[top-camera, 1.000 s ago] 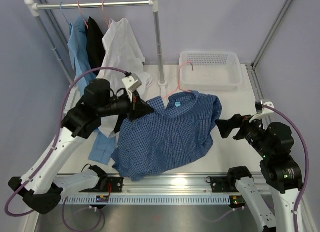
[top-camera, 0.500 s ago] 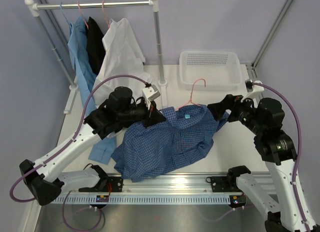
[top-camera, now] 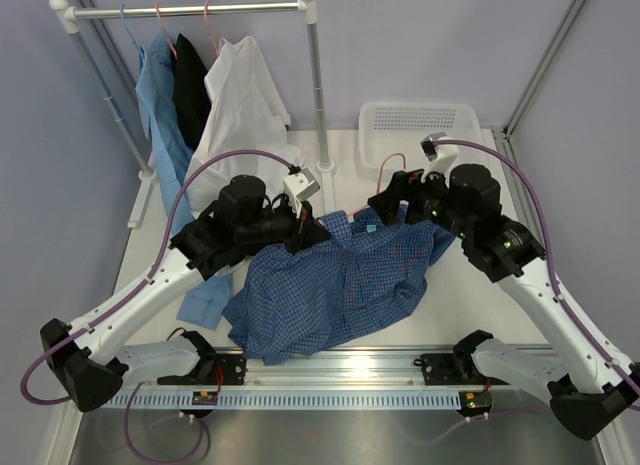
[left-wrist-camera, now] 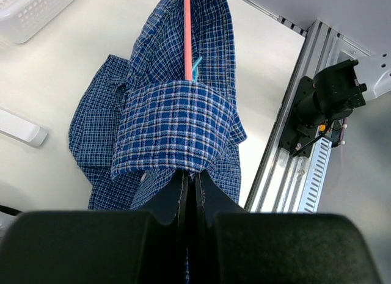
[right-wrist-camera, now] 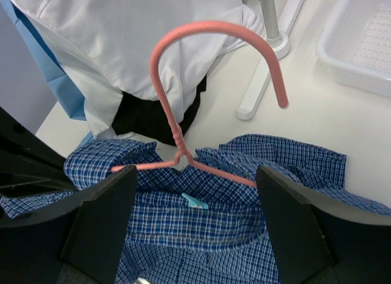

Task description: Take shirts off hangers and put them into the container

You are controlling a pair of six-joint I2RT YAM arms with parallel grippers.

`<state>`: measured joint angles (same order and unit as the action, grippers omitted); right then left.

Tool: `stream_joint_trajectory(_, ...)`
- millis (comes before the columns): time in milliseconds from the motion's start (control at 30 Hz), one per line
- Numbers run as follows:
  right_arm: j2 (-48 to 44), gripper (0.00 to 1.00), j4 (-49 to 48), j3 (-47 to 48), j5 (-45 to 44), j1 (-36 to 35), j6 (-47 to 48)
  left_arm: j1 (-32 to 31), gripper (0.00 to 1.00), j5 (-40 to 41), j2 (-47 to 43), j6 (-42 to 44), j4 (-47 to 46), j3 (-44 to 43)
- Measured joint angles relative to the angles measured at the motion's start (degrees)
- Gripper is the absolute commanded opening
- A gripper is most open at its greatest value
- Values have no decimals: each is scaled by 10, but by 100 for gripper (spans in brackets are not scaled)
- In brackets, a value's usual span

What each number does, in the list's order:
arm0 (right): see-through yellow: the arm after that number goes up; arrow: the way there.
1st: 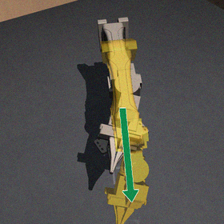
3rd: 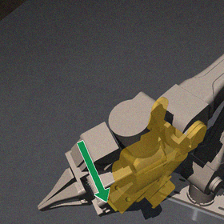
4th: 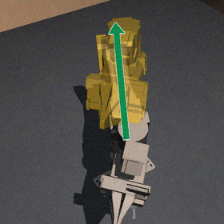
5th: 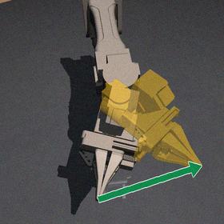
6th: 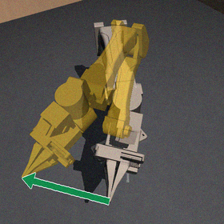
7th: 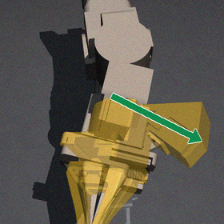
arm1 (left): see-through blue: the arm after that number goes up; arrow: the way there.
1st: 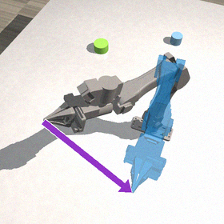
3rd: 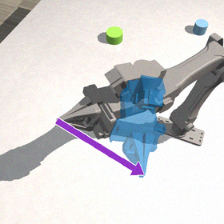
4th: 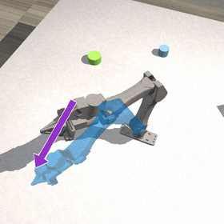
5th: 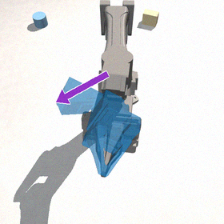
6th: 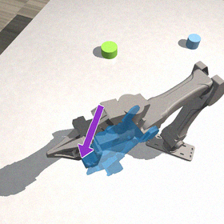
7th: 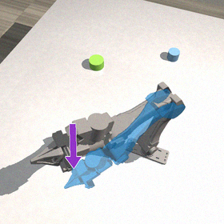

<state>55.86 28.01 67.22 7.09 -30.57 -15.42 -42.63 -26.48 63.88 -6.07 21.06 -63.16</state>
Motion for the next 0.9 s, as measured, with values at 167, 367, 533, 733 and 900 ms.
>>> stream_joint_trajectory(167, 39, 77, -30, 17, -25, -16, 11, 0, 0, 2, 0, 0, 0, 0)
stream_joint_trajectory(367, 65, 56, -59, 27, -36, -24, 21, 0, 0, 4, 0, 0, -1, 0)
stream_joint_trajectory(533, 75, 41, -65, 27, -40, -31, 24, 0, 0, 4, 0, -3, -1, 0)
stream_joint_trajectory(733, 80, 0, -72, 27, -48, -40, 29, -1, 0, 8, 0, -5, -2, 0)
stream_joint_trajectory(900, 79, 0, -71, 26, -68, -44, 38, -1, 19, 12, 0, -9, -6, 0)
